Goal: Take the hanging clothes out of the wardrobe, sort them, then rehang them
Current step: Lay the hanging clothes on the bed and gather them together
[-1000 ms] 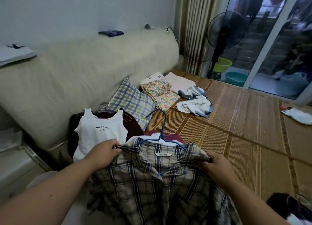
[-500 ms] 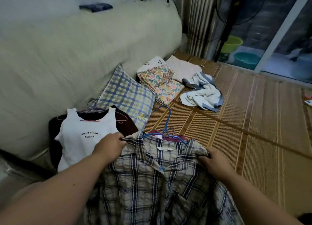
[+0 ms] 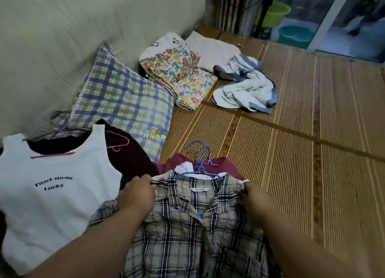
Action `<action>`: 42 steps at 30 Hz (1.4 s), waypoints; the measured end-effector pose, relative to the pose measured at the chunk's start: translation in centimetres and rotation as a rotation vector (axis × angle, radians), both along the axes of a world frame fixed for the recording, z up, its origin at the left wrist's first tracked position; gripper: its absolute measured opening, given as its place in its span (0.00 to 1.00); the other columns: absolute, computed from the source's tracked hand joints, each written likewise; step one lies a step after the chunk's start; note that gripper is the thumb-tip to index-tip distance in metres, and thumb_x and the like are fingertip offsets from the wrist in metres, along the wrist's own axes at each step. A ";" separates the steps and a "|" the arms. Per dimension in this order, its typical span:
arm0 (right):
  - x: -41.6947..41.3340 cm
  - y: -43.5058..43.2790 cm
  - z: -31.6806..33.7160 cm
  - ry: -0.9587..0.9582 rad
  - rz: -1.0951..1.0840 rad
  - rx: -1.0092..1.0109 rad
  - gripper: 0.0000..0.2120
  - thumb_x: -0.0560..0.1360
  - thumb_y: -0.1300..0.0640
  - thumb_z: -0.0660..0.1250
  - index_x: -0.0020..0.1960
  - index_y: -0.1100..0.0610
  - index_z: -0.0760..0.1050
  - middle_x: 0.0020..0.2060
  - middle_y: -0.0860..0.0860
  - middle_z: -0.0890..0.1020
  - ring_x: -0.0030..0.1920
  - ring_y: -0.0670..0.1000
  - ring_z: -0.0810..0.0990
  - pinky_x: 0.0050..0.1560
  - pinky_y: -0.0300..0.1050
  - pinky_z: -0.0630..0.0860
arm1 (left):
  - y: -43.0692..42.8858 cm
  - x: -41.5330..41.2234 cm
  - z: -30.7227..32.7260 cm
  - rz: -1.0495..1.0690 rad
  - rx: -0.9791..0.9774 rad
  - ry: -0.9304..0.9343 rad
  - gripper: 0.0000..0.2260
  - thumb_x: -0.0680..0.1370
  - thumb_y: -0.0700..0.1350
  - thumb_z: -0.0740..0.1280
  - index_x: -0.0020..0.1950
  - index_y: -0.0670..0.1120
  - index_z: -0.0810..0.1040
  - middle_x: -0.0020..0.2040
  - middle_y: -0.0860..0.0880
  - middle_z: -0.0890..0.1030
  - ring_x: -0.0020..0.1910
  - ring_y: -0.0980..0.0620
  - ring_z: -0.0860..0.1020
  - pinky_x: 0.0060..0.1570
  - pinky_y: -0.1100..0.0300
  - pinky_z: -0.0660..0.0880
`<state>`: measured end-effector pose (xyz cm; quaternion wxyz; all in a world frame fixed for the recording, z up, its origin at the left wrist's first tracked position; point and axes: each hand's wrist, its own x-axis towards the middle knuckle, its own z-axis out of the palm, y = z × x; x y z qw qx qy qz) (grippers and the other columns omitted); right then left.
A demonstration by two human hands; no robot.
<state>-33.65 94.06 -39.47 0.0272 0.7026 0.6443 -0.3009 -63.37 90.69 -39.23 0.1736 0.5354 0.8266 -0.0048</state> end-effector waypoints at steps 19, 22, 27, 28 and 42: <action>1.2 -6.1 10.9 -0.221 0.204 0.072 0.39 0.76 0.45 0.63 0.76 0.41 0.39 0.77 0.50 0.41 0.77 0.54 0.41 0.73 0.61 0.45 | -2.0 8.1 11.4 -0.696 -0.110 -0.013 0.35 0.78 0.55 0.62 0.77 0.58 0.43 0.78 0.48 0.37 0.77 0.46 0.40 0.73 0.41 0.46; 2.9 -10.0 16.2 -0.219 0.148 0.116 0.38 0.76 0.46 0.63 0.76 0.42 0.41 0.77 0.50 0.41 0.77 0.53 0.42 0.74 0.61 0.45 | -3.9 11.1 16.1 -0.868 -0.060 0.029 0.34 0.78 0.55 0.62 0.77 0.57 0.43 0.78 0.49 0.38 0.77 0.47 0.40 0.72 0.40 0.45; 7.6 -19.2 21.2 -0.250 -0.025 0.170 0.36 0.76 0.47 0.63 0.76 0.41 0.44 0.77 0.48 0.42 0.77 0.51 0.44 0.74 0.58 0.46 | -8.6 17.0 21.9 -1.082 0.018 0.003 0.33 0.78 0.54 0.61 0.77 0.57 0.47 0.78 0.50 0.41 0.77 0.50 0.42 0.72 0.39 0.45; 8.9 -21.4 21.8 -0.259 -0.069 0.168 0.36 0.76 0.47 0.63 0.76 0.40 0.45 0.77 0.48 0.42 0.77 0.51 0.44 0.74 0.58 0.47 | -9.8 18.4 22.7 -1.109 0.027 -0.010 0.33 0.78 0.54 0.61 0.77 0.57 0.47 0.78 0.51 0.41 0.77 0.50 0.42 0.72 0.40 0.45; 30.3 -52.4 25.2 -0.296 -0.533 0.068 0.34 0.75 0.42 0.62 0.75 0.40 0.49 0.77 0.48 0.49 0.76 0.53 0.53 0.71 0.56 0.56 | -31.0 42.7 25.2 -1.378 0.068 -0.074 0.32 0.77 0.56 0.62 0.77 0.58 0.50 0.79 0.51 0.44 0.77 0.49 0.46 0.72 0.38 0.48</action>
